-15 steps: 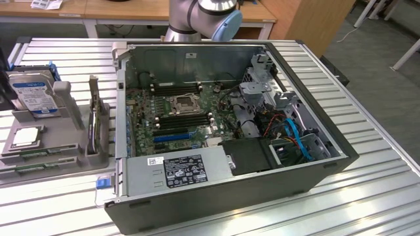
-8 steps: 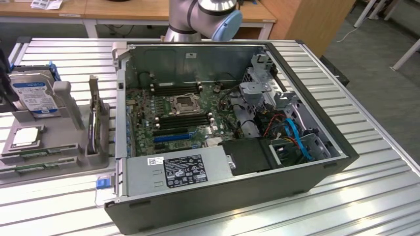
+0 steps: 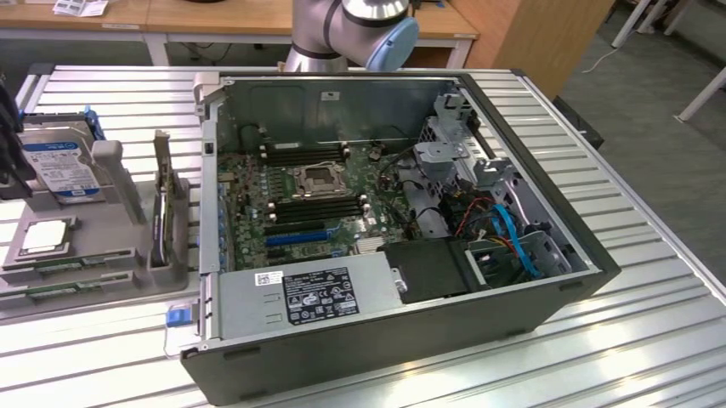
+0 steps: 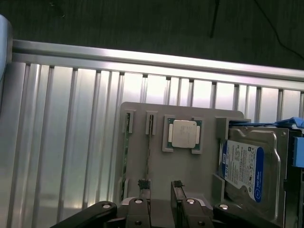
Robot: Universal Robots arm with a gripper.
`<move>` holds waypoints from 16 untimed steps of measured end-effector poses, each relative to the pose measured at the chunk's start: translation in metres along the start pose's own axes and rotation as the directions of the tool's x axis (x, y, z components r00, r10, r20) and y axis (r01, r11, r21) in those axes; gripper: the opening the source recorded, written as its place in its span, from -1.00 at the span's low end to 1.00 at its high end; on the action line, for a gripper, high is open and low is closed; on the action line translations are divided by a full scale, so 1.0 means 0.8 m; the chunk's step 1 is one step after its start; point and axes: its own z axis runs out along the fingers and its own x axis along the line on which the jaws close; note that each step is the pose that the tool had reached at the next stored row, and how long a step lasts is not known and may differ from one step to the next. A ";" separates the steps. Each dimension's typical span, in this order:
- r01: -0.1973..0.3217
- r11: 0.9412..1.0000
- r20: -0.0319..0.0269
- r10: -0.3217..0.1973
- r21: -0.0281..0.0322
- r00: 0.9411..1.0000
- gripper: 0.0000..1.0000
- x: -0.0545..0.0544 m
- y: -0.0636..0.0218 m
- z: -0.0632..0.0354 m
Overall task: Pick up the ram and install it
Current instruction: 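Pick up the ram and move it above insertion slot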
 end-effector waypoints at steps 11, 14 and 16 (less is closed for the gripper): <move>0.000 1.000 0.000 0.000 0.000 1.000 -0.38 0.000 -0.001 0.013; 0.000 1.000 0.000 0.000 0.000 1.000 -0.38 0.000 -0.001 0.016; 0.000 1.000 0.000 0.000 0.000 1.000 -0.38 0.000 -0.001 0.018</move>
